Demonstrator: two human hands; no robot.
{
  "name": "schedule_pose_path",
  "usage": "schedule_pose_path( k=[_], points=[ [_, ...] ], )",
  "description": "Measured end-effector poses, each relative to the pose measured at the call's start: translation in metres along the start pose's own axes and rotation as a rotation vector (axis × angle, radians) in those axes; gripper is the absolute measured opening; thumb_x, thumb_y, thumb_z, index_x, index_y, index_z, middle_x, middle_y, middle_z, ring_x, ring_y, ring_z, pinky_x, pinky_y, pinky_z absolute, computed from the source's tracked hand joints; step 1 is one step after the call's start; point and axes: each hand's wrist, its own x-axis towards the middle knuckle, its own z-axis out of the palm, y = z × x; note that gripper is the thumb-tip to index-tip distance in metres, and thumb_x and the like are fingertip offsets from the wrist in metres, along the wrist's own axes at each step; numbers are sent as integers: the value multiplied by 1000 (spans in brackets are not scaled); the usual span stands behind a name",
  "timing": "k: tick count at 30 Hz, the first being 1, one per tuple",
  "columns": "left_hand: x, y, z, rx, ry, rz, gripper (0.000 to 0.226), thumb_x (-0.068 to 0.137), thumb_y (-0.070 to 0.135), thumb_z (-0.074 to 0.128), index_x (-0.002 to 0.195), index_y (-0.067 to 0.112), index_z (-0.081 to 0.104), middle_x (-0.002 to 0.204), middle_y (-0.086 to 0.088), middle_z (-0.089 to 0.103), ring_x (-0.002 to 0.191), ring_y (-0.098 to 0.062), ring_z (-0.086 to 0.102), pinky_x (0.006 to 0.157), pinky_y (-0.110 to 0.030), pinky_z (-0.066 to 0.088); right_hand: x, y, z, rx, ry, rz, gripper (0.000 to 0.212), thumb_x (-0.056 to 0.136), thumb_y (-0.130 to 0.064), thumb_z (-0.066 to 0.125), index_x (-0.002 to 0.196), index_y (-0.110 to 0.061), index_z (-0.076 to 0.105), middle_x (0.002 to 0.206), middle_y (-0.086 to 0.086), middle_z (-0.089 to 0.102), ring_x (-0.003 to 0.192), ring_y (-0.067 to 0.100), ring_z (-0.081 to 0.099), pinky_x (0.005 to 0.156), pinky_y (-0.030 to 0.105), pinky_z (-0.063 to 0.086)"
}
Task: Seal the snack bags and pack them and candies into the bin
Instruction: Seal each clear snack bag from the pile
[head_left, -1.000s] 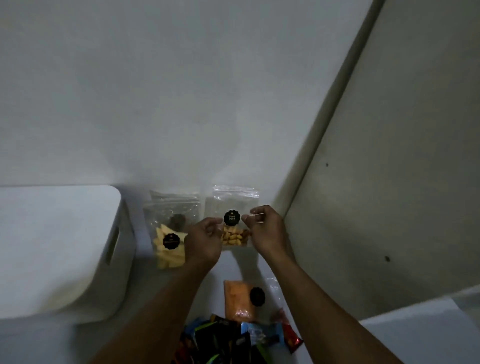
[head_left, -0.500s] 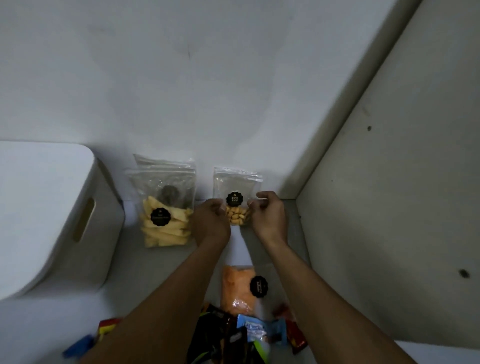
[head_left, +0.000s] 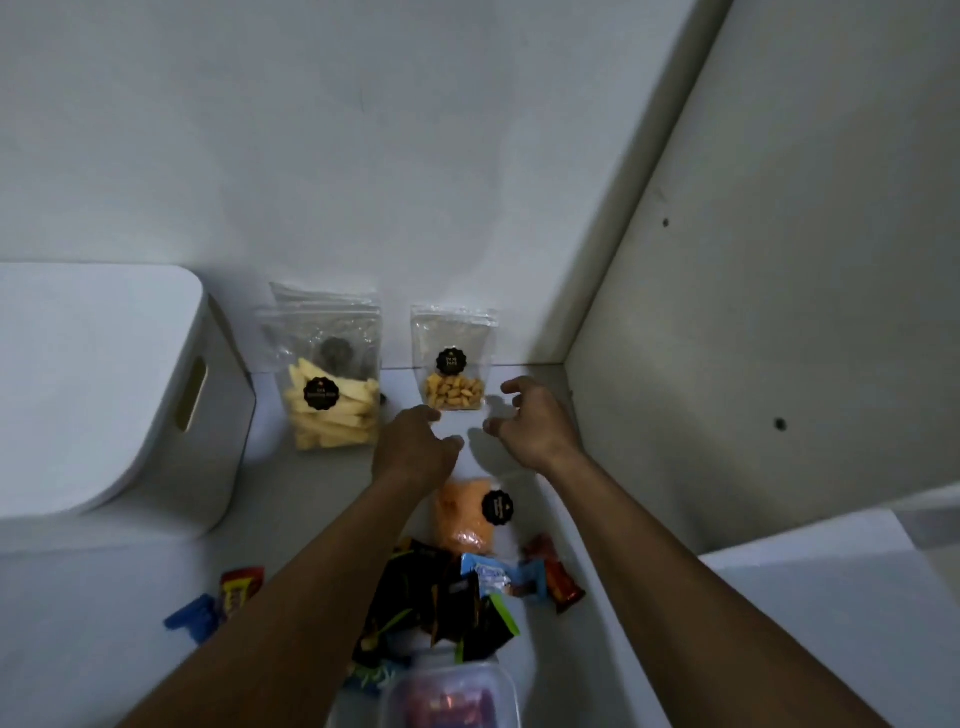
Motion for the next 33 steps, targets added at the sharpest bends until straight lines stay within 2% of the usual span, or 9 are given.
schedule_pose_path(
  k=[5,10,13,15,18,25,29,31,33],
  points=[
    [-22,-7,0,158,-159,2,67,81,45,74,137,17,52,143,-5,51,126,-23,52,95,-30,43,-29,13,-2,-255,-152,42,61,83,-26,74,137,-16,48,134,11,54,117,27,56,93,35,51],
    [-38,-18,17,214,-176,-1,66,84,38,72,140,13,49,144,-9,50,130,-27,48,102,-32,41,-52,42,6,-398,-115,144,44,85,-20,64,125,-11,49,126,17,53,113,35,57,82,31,46],
    [-40,-23,24,158,-152,18,55,84,29,72,134,12,56,140,-10,53,127,-26,51,102,-30,41,-55,53,12,-341,-76,206,49,84,-19,63,129,-11,44,129,20,49,116,38,54,95,38,50],
    [-40,-24,26,69,-131,-11,45,82,23,75,124,13,63,132,-10,57,115,-23,56,92,-25,43,-54,54,13,-293,-70,214,53,83,-16,64,131,-9,41,129,22,49,118,39,53,97,39,49],
    [-40,-27,25,-13,-92,-45,34,79,17,77,111,15,66,118,-9,61,92,-16,52,78,-20,37,-57,51,8,-229,-55,188,52,85,-9,61,132,-5,39,128,22,55,118,38,56,93,36,49],
    [-53,-18,2,-125,-78,18,38,80,12,72,114,21,60,99,-3,59,86,-21,57,74,-27,43,-76,16,-26,18,61,137,50,84,-5,59,133,-9,49,125,14,60,112,29,60,82,27,49],
    [-68,-3,-35,-279,-183,22,46,75,-3,62,115,19,65,92,-12,68,67,-26,63,57,-31,49,-93,-23,-51,183,84,82,41,80,-7,72,119,-14,62,98,2,67,89,17,65,70,22,45],
    [-81,5,-58,-269,-222,59,41,77,-6,58,111,17,66,95,-10,67,71,-24,62,57,-26,45,-108,-49,-67,219,20,-3,27,79,-3,74,104,-12,69,86,-4,66,83,12,64,66,22,46],
    [-97,14,-82,-273,-247,135,32,79,-4,59,103,15,69,91,-5,70,79,-22,65,61,-25,46,-125,-75,-81,221,-31,-85,17,77,-2,75,91,-11,73,90,0,72,87,13,67,70,24,51]
  ],
)
